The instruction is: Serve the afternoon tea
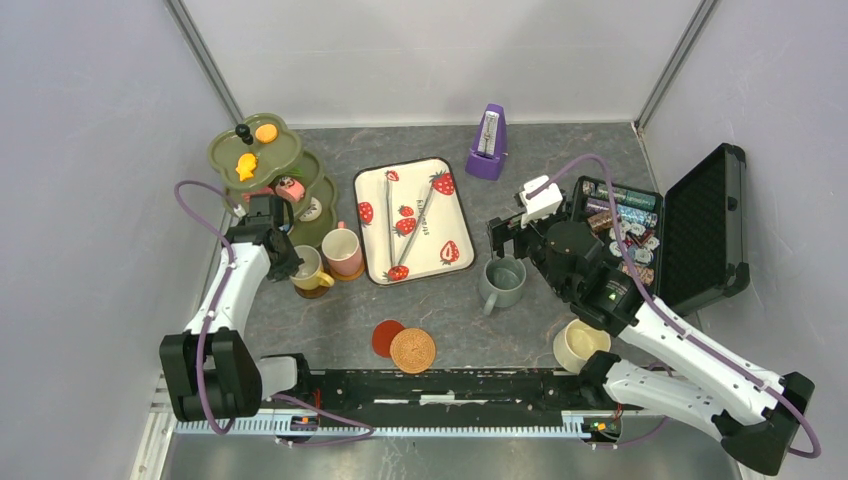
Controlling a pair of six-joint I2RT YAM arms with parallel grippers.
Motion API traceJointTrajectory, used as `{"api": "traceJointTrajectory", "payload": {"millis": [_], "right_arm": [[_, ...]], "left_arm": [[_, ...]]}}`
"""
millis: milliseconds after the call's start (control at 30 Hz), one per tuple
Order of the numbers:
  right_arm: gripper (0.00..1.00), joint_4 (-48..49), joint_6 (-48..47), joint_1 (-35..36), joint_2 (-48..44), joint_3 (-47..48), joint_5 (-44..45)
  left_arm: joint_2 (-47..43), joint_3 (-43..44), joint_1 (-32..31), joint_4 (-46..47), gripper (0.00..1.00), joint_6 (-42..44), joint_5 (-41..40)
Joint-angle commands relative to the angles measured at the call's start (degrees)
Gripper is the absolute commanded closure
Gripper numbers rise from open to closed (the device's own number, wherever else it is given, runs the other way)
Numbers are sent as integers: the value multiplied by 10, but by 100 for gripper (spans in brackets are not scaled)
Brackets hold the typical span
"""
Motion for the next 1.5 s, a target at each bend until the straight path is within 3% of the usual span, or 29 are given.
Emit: {"api": "traceJointTrajectory", "payload": {"millis": [0, 100, 367, 767, 933, 1033, 1233, 1467], "right_arm": [[2, 26, 8, 2, 1, -5, -7], [2, 26, 11, 2, 1, -7, -9], [2, 29, 14, 2, 2, -6, -16], [2, 20, 19, 2, 7, -5, -31], [2, 6, -14, 2, 46, 23, -164], [2, -5, 4, 17, 96, 42, -237], [2, 3, 22, 139, 209, 47, -226], [31, 21, 71, 240, 344, 41, -234]], "left_arm": [[-19, 23, 1, -29, 97, -25, 4], [-21, 24, 1, -32, 97, -28, 3], [-9, 15, 1, -26, 84, -38, 22], [-56, 55, 1, -71, 46, -53, -12], [-109, 90, 1, -89, 33, -51, -14], [-140, 108, 1, -86, 24, -22, 27], [-196, 118, 1, -68, 16, 32, 148], [-234, 103, 0, -32, 14, 48, 321]]}}
